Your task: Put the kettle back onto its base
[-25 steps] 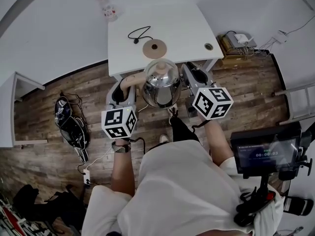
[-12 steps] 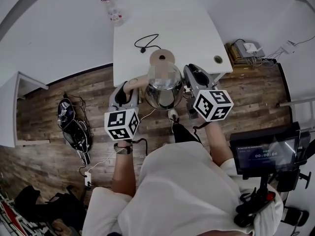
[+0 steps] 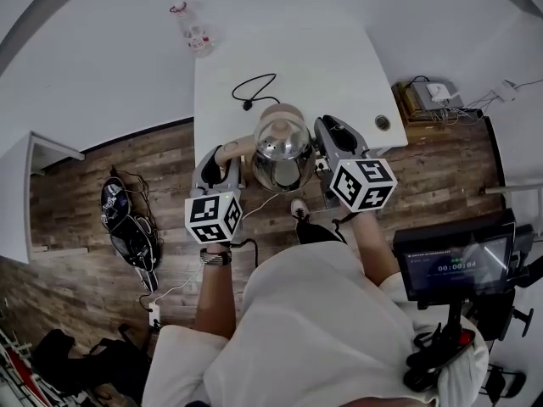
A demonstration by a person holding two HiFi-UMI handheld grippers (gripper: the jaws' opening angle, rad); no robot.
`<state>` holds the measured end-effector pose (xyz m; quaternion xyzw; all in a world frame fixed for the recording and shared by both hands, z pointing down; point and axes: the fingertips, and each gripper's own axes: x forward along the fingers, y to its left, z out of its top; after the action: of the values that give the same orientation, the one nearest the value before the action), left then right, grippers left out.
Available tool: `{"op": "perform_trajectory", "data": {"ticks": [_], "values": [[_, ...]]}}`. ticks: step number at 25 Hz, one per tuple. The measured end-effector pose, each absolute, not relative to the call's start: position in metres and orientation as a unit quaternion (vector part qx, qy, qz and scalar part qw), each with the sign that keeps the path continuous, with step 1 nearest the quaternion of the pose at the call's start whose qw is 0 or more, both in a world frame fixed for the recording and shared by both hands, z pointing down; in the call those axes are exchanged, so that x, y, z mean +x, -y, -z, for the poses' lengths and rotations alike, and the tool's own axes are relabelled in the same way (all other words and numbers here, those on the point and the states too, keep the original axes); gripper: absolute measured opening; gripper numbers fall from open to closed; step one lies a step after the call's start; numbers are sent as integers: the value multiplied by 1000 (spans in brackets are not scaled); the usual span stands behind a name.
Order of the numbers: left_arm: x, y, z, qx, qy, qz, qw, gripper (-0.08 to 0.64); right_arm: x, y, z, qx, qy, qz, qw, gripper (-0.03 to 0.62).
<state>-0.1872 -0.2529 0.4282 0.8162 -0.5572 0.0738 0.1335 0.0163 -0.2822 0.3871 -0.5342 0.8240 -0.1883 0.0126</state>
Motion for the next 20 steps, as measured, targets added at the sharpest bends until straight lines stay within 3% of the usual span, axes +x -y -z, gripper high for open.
{"op": "perform_trajectory", "data": {"ticks": [20], "values": [[-162,383,-487,799,571,-94,163,132,40,422,-452,-515,-825,230,-24,61]]}}
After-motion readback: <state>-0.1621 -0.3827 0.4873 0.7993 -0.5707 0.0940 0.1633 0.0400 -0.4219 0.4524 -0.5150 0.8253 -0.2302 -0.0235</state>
